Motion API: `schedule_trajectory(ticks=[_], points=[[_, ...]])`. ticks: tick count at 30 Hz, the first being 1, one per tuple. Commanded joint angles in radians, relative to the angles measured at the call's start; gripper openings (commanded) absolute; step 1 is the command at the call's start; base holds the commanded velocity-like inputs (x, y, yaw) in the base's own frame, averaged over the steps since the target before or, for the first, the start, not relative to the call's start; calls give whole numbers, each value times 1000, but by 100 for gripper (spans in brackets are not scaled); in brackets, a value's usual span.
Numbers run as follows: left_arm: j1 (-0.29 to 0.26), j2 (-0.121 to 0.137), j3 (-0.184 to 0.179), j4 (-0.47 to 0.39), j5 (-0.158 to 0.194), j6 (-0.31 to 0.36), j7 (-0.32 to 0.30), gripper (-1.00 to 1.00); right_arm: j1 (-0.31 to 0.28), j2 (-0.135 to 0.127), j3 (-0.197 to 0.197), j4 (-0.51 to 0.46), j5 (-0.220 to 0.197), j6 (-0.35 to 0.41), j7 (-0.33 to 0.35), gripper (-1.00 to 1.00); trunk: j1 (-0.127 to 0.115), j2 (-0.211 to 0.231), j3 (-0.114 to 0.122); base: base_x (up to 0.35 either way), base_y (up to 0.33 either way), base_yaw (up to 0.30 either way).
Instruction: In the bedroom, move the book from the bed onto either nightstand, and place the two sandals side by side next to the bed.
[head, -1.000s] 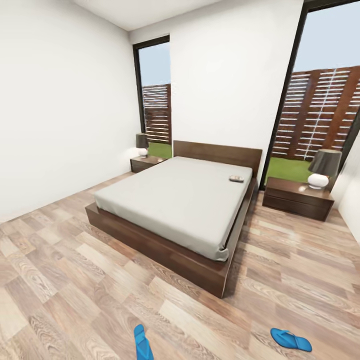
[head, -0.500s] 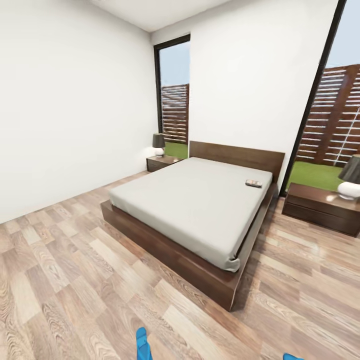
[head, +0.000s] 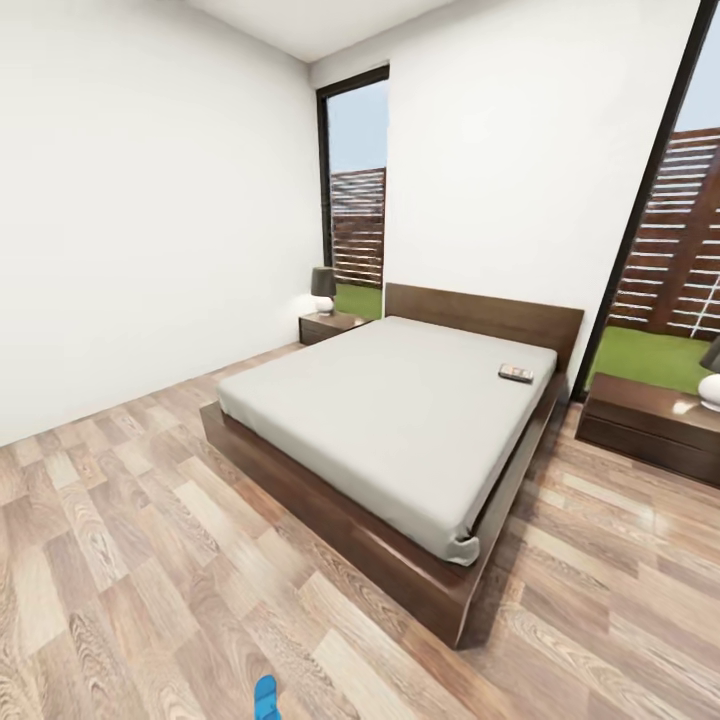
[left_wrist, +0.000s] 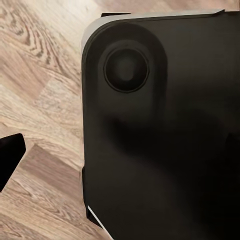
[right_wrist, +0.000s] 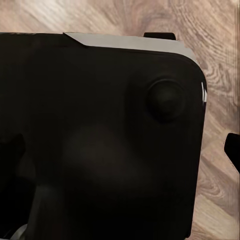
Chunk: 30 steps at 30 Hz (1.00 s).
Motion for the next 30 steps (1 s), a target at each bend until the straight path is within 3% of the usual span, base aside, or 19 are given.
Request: schedule_trajectory(ticks=[1, 12, 30], points=[[0, 0, 0, -1, 1, -2, 1, 100, 0, 0, 1, 0, 1, 0, -1, 100, 0, 0, -1, 135, -132, 16], [0, -1, 1, -1, 1, -2, 1, 100, 0, 1, 1, 0, 1, 0, -1, 100, 0, 0, -1, 62, -60, 42], [0, -1, 1, -1, 2, -2, 1, 100, 0, 1, 1, 0, 1, 0, -1, 100, 0, 0, -1, 7, -7, 139]])
